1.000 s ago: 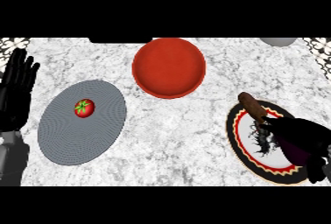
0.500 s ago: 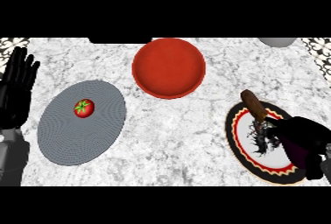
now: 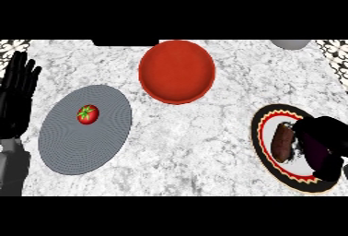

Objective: Pick the eggplant from the plate and place it in the bowl

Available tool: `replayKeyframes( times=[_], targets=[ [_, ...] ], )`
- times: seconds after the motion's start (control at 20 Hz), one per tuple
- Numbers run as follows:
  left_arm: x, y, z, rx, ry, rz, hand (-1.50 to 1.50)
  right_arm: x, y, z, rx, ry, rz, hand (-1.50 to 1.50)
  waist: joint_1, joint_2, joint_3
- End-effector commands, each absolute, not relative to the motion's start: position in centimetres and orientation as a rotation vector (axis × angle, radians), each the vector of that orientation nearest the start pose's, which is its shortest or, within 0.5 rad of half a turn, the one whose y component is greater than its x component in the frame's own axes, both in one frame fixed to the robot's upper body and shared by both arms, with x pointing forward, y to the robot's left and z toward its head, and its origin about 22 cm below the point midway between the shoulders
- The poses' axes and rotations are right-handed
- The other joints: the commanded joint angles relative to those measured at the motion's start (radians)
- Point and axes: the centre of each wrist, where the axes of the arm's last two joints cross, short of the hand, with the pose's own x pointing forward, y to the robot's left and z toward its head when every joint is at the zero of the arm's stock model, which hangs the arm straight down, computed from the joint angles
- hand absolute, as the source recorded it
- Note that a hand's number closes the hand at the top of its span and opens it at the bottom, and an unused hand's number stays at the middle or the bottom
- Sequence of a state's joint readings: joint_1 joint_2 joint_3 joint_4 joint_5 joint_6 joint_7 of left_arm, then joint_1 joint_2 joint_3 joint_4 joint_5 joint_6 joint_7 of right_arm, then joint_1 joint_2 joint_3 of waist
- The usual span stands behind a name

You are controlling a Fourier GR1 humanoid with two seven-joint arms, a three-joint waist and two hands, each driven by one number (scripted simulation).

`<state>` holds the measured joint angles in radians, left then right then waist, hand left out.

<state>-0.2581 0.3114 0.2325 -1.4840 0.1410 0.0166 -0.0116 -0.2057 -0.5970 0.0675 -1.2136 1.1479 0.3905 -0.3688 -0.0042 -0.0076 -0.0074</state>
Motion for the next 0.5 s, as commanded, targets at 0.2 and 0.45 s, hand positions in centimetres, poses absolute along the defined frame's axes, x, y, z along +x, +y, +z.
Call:
replayKeyframes(
  times=[0.2, 0.45],
  targets=[
    [29.5, 32.1, 8.8, 0.255, -1.794, 0.038, 0.0, 27.6, -43.7, 3.4, -0.942, -0.81, 1.068, 1.5, -0.001, 0.006, 0.009],
    [28.9, 32.5, 7.7, 0.245, -1.775, 0.038, 0.0, 28.1, -45.1, 6.1, -1.067, -0.866, 1.029, 1.5, 0.004, 0.007, 0.007]
  ],
)
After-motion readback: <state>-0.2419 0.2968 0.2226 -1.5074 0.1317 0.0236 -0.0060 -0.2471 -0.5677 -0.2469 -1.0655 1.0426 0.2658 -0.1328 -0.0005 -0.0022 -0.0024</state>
